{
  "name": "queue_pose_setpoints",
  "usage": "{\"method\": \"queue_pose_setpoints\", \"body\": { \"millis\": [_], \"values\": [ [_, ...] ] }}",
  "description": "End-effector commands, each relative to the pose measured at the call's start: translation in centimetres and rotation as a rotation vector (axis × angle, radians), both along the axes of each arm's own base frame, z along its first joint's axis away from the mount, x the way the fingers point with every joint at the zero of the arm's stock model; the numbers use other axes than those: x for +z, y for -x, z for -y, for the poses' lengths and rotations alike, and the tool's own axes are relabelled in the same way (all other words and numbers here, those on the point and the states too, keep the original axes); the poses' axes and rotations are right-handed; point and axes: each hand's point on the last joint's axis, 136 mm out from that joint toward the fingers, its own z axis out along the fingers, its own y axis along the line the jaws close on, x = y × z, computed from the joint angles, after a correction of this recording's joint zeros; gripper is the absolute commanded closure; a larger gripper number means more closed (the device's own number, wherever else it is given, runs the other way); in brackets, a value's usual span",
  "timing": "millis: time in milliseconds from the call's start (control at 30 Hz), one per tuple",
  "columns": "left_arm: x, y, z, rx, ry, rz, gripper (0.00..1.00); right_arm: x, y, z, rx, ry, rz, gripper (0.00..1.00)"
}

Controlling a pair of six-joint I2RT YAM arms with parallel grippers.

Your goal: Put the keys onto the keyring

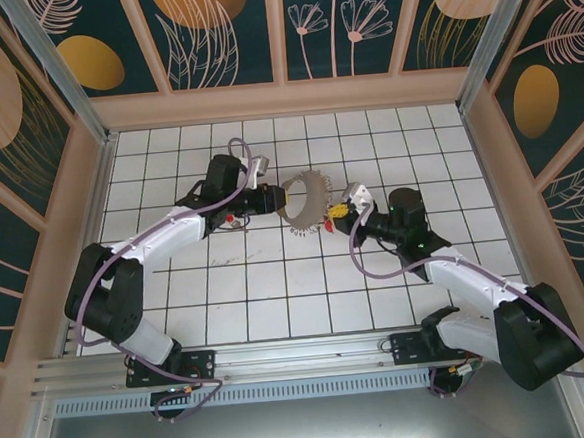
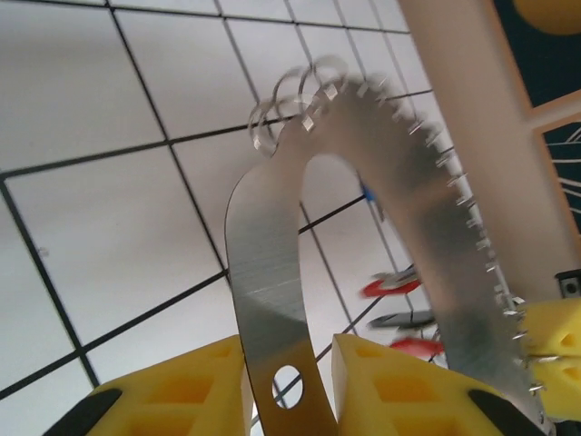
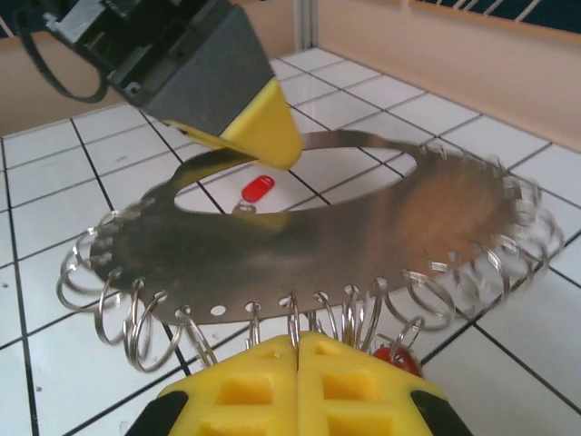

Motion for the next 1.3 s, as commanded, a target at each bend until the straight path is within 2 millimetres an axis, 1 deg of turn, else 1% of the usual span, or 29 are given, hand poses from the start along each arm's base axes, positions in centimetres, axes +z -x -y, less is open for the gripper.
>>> {"method": "queue_pose_setpoints", "body": {
  "millis": [0,33,67,200,233,267,300,433,500,567,633,700,733,867,933,967,1033,1100,1167,1200,1267],
  "values": [
    [-1.0,-0.4,0.0,0.017,0.010,0.016,0.70,1.2,-2.0,0.5,-0.066,0.030,0.046,1.00],
    [-2.3,0.0,-0.3,0.026,-0.004,-0.009,0.69,0.9,-2.1,0.5,-0.066,0.042,0.041,1.00],
    [-3.1,0.1,-0.6,0.037,-0.012,-0.020,0.68,0.6,-2.1,0.5,-0.063,0.050,0.040,1.00],
    [-4.6,0.4,-0.8,0.049,-0.012,-0.043,0.65,-0.5,-2.0,0.1,-0.038,0.050,0.004,1.00],
    [-4.7,0.4,-0.9,0.049,-0.015,-0.040,0.64,-0.9,-1.8,-0.1,-0.018,0.055,-0.012,1.00],
    [-4.8,0.5,-1.0,0.052,-0.019,-0.035,0.59,-1.3,-1.7,-0.3,0.000,0.064,-0.038,1.00],
    [-4.8,0.3,-1.2,0.062,-0.028,-0.026,0.58,-1.7,-1.8,-0.4,0.002,0.073,-0.064,1.00],
    [-5.2,-0.1,-2.7,0.118,-0.109,0.008,0.57,-3.3,-2.2,-0.3,-0.018,0.100,-0.131,1.00],
    [-4.8,-0.4,-3.5,0.149,-0.141,0.040,0.53,-3.8,-2.5,-0.1,-0.039,0.108,-0.172,1.00],
    [-4.0,-0.4,-3.8,0.158,-0.131,0.082,0.53,-4.0,-2.5,-0.3,-0.034,0.102,-0.217,1.00],
    [-2.5,-0.1,-3.2,0.129,-0.084,0.140,0.52,-3.7,-2.4,-0.7,-0.013,0.085,-0.259,1.00],
    [-0.8,0.6,-2.2,0.072,-0.038,0.214,0.52,-3.2,-2.5,-1.1,-0.006,0.052,-0.271,1.00],
    [-0.3,0.9,-1.8,0.048,-0.026,0.244,0.53,-2.8,-2.3,-1.3,0.001,0.032,-0.255,1.00],
    [1.9,2.5,0.1,-0.060,0.042,0.373,0.56,0.4,-1.3,-1.5,0.047,-0.089,-0.082,1.00],
    [3.6,3.2,0.5,-0.100,0.084,0.460,0.57,1.5,0.0,-2.0,0.135,-0.105,-0.007,1.00],
    [4.7,3.6,0.4,-0.116,0.100,0.526,0.57,1.6,0.6,-2.2,0.179,-0.098,0.020,1.00],
    [6.8,4.6,0.2,-0.156,0.118,0.673,0.58,1.1,1.4,-2.5,0.257,-0.045,0.048,1.00],
    [8.0,5.8,0.2,-0.226,0.102,0.807,0.58,0.7,2.0,-2.7,0.323,0.013,0.081,1.00],
    [8.3,7.6,0.7,-0.357,0.089,0.916,0.55,0.3,2.6,-2.9,0.380,0.060,0.113,1.00],
    [8.3,7.9,0.8,-0.396,0.069,0.948,0.55,0.2,2.6,-2.8,0.394,0.077,0.128,1.00],
    [7.9,7.5,0.8,-0.415,0.022,0.963,0.57,0.2,2.7,-2.9,0.433,0.112,0.157,1.00]
  ]
}}
